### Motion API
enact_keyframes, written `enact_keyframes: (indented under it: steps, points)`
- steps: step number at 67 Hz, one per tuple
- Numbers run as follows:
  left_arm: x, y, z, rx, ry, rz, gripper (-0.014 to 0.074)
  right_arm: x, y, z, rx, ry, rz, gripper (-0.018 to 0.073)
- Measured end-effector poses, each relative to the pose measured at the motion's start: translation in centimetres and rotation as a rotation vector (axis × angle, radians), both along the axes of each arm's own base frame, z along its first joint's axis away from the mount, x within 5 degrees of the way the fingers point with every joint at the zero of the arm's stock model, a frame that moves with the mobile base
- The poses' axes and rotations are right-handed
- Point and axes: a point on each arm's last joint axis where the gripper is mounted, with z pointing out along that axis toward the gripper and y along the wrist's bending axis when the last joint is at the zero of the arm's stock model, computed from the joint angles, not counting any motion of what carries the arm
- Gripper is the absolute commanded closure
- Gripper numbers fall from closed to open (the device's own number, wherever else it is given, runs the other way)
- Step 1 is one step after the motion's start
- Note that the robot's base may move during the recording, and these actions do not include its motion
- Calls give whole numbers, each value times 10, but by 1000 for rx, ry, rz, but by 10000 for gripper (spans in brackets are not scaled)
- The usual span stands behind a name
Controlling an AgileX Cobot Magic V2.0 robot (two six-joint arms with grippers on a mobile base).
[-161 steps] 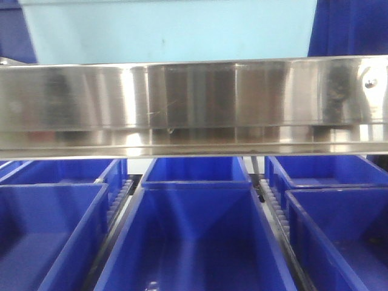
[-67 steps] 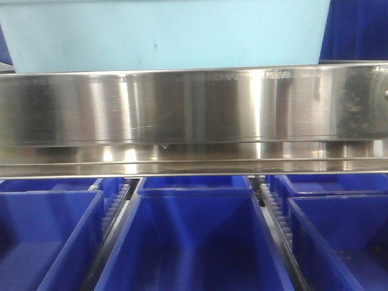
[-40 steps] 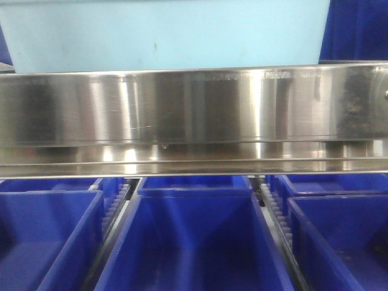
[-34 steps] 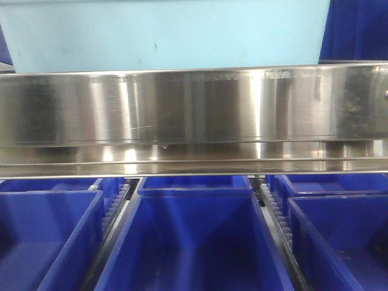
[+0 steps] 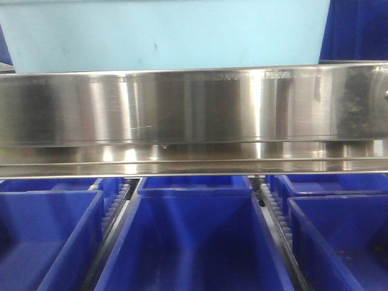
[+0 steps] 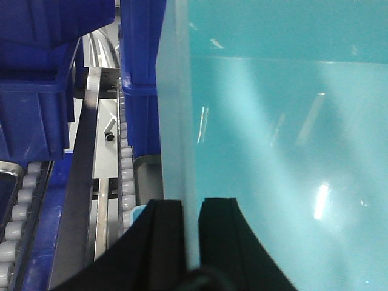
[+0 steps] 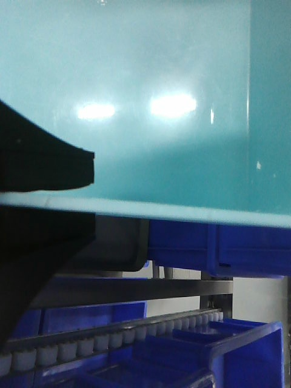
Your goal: Move two blue bins to right shelf middle
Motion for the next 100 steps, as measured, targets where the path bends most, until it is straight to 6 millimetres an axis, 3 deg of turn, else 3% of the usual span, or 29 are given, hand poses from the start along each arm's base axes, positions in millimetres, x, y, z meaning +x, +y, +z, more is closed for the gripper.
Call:
enact_keyframes:
  steps: [15,41,65,80,100]
  points:
    - [7,-2,-16,24,15,-6,707,6,1,-14,30,22,-27,720]
    - [26,-11,-73,81,-8,-46,707,28,6,-76,21,22,-38,720]
    - [29,-13,-116,95,30,-73,707,30,7,-111,4,87,-33,720]
    - [36,-17,-126,92,37,-82,707,31,7,-124,0,73,-18,720]
    - [39,-17,-127,88,28,-83,707,31,6,-125,-2,66,-17,721]
